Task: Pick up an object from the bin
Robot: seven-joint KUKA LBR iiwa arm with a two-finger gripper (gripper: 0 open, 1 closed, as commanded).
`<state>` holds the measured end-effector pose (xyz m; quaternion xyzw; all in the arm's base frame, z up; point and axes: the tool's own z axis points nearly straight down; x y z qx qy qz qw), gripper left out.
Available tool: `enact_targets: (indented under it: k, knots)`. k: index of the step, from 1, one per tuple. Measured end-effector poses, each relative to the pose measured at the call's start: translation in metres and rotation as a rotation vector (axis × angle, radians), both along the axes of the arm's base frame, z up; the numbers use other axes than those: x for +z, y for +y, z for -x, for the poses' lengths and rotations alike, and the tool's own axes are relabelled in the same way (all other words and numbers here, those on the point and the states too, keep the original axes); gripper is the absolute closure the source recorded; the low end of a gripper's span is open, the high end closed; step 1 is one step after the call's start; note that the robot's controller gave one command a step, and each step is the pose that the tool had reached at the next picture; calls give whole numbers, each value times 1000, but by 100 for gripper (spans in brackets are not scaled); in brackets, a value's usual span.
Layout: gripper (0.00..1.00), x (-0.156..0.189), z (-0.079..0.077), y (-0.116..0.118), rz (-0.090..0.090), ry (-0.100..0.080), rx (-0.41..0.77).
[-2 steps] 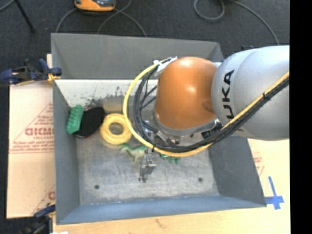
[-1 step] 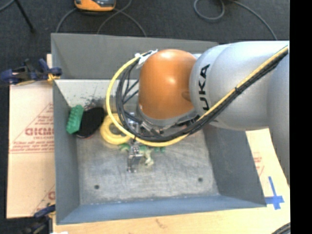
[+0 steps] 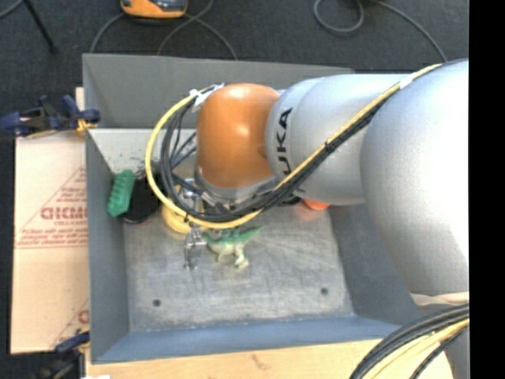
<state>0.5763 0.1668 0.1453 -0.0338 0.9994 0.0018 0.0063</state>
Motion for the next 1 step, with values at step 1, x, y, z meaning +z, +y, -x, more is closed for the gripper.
enact_targets:
  k: [1]
  knots:
    - [0,-31,-18,-21,4,11,134]
